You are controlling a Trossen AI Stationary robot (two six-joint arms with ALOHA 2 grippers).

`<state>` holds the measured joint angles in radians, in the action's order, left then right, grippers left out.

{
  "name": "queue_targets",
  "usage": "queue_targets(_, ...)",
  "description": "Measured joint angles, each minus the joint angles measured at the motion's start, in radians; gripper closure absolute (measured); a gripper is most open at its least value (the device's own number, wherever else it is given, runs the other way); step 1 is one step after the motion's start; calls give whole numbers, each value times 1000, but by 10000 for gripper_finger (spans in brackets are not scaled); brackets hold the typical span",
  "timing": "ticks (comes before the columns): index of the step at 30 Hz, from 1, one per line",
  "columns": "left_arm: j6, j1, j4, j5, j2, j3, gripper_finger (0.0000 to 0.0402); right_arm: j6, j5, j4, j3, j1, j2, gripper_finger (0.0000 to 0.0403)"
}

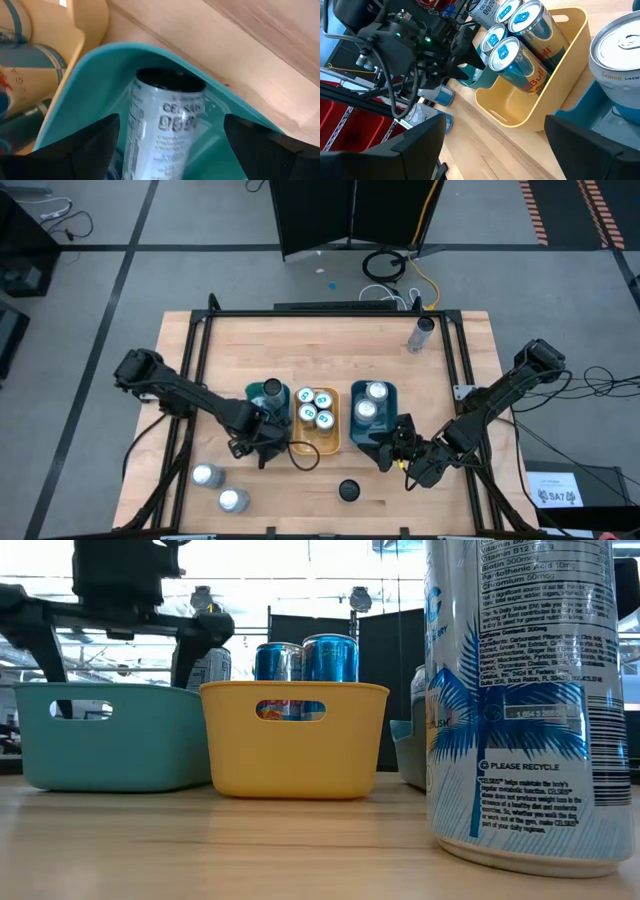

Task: Sort soda cans
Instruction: Put the top bottom left black can into the light green bin and adjust the can

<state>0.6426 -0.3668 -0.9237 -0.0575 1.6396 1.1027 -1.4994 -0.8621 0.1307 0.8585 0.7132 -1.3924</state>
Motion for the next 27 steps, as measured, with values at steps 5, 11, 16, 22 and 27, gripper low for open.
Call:
queue_targets(5, 2, 2, 31, 16, 35, -1, 37, 0, 2, 0, 0, 2, 0, 71)
queue_targets(11, 0, 8, 39, 31, 67, -18, 64, 1, 4, 0, 0, 8, 0, 71)
queue_targets(16, -7, 7, 51, 35, 73, -29, 106, 4, 4, 0, 0, 22, 0, 71)
queue_targets(22, -33, 7, 73, 21, 65, -19, 122, 17, 5, 1, 0, 35, 0, 71)
queue_targets(27, -110, 7, 75, 1, 63, 5, 121, 27, 27, 1, 0, 35, 0, 71)
